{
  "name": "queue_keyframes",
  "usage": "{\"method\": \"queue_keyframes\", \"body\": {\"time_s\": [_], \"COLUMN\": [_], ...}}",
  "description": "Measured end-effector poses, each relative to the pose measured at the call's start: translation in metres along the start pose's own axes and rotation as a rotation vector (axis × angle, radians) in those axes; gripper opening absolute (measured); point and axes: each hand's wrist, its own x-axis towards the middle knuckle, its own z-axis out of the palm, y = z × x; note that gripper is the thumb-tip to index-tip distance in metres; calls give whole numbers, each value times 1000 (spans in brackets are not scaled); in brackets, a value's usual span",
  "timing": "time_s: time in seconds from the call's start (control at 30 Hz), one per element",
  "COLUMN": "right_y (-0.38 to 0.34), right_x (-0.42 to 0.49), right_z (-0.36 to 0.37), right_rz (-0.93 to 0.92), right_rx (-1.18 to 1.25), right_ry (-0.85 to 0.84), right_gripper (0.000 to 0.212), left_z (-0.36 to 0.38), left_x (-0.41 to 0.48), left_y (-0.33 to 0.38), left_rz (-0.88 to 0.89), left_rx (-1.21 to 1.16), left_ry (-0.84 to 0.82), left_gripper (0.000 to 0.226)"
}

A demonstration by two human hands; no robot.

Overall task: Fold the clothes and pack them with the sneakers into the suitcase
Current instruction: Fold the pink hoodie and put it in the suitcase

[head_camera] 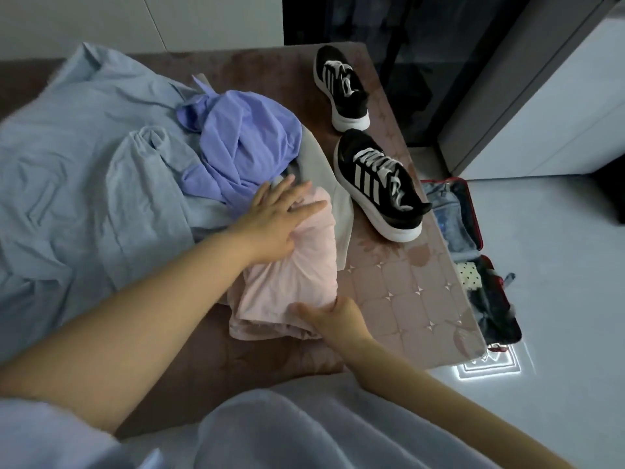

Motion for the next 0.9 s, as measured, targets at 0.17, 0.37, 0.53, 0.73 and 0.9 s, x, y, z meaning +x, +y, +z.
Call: {"method": "queue_keyframes", "body": {"time_s": [0.17, 0.37, 0.53, 0.73, 0.9], "right_y": [-3, 7, 24, 43, 42], "right_x": [-11, -13, 6, 4, 3], "right_z": [-14, -80, -100, -56, -62], "right_rz": [-96, -178, -145, -468, -473], "right_rx": [244, 428, 674, -7, -104], "right_ry": [69, 156, 301, 239, 165], "right_gripper": [13, 30, 46, 104, 100], "left_z": [-22, -14, 17, 39, 35], "left_x": [30, 4, -22, -42, -59], "left_y": [-19, 7, 31, 59, 66], "left_rz": [-127, -311, -536, -508, -582], "left_rx": [-245, -561, -878, -918, -951], "left_ry": [-268, -28, 34, 75, 117], "left_gripper": [64, 37, 78, 94, 77]}}
